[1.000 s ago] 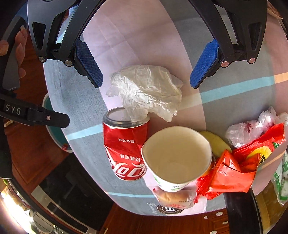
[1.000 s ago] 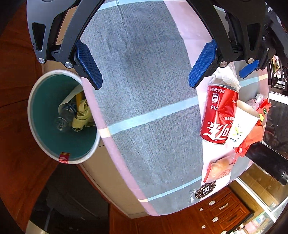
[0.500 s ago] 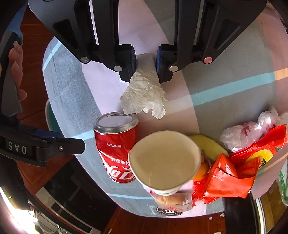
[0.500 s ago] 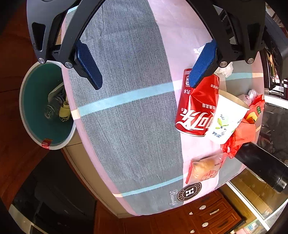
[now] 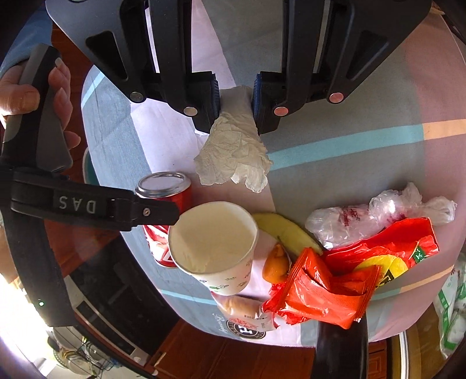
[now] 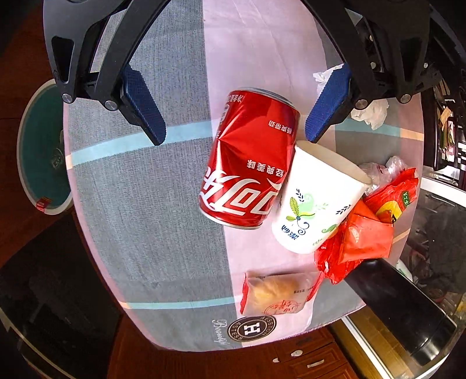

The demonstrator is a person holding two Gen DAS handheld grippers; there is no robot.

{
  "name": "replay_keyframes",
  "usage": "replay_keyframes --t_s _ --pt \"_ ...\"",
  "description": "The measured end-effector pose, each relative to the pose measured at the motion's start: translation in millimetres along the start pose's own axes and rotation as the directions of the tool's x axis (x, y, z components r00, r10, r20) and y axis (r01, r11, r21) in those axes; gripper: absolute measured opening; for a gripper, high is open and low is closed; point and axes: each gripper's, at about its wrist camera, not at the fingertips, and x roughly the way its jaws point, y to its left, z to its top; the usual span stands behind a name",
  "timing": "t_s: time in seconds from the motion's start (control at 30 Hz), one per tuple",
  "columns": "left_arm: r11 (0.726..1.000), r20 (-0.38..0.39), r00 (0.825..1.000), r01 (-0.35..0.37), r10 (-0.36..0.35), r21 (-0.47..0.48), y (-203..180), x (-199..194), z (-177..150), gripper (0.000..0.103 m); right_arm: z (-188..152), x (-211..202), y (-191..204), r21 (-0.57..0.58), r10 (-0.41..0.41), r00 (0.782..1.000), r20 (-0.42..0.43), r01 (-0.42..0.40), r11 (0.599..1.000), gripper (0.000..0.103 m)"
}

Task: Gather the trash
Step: 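Grasp the crumpled white tissue with the left gripper while the right gripper grasps the red cola can, then carry tissue and cola can over the bin and open both grippers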

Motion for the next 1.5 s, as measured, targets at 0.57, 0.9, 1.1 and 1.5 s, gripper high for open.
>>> replay_keyframes --t_s 0.57,0.9,1.1,1.5 --pt "1.000 -0.014 1.000 0.001 -0.001 -0.001 -7.1 0.8 1.1 0.018 -19.8 -2.4 -4.6 -0.040 -0.034 0.999 0.023 0.035 0.999 0.057" --pt "1.000 -0.028 1.000 -0.009 0.010 0.022 -26.5 2.0 -7.4 0.018 -48.5 -2.6 -22.5 -0.033 0.010 1.000 -0.022 -0.011 0.999 0.057" --pt "0.999 -0.025 1.000 -0.013 0.014 0.049 -38.3 2.4 -5.2 0.018 -57.7 -13.8 -31.6 -0.040 -0.019 0.999 0.031 0.020 0.999 0.055" --pt "0.994 -0.010 1.000 -0.015 0.016 0.111 -66.5 -5.1 -7.7 0.018 -68.5 -50.4 -56.6 0.015 0.023 0.993 0.115 -0.025 1.000 0.055"
